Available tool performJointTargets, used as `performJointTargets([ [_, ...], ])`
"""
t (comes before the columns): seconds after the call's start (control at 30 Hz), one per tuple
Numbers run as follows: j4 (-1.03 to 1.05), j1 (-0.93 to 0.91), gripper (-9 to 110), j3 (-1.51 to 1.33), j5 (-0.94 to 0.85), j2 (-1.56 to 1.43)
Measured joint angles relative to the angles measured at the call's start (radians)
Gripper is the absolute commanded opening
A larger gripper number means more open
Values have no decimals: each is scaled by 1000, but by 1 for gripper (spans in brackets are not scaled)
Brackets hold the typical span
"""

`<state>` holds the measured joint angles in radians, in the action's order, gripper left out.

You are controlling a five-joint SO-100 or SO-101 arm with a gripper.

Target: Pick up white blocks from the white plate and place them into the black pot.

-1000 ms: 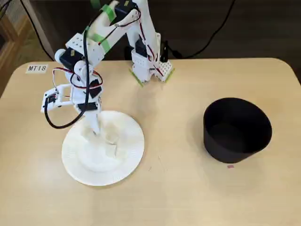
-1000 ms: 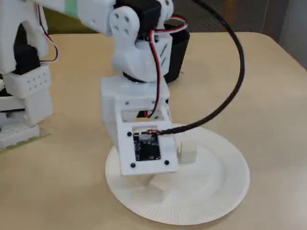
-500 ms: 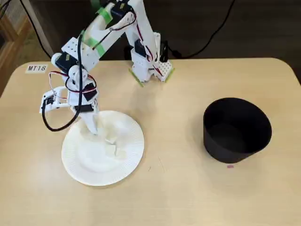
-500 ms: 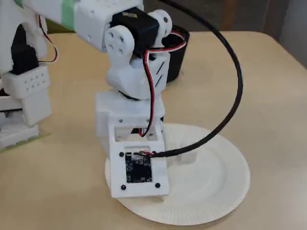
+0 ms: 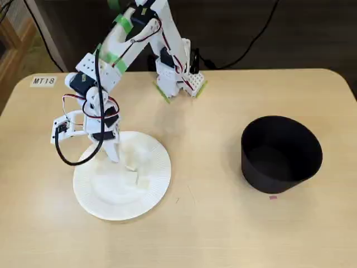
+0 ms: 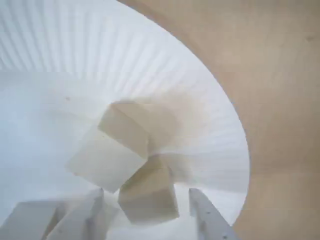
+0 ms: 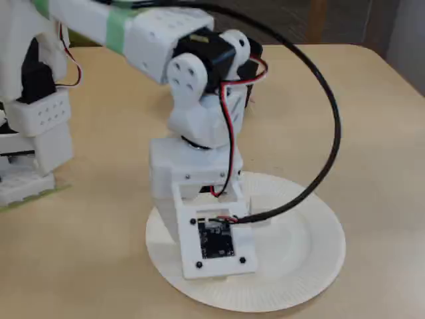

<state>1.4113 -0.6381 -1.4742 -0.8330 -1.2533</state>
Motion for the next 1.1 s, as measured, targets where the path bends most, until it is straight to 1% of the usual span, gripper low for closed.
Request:
performJointTargets([
  [0.17, -58, 5, 21, 0, 9, 21],
  [0.23, -78, 6, 18, 0, 15, 29],
  [0.43, -124, 38, -2, 6, 60, 34],
  [0.73, -130, 84, -2, 6, 132, 0],
  [0.87, -170, 100, -2, 6, 287, -155],
  [1.0, -268, 149, -2, 6, 543, -383],
  [1.1, -296, 233, -2, 6, 727, -534],
])
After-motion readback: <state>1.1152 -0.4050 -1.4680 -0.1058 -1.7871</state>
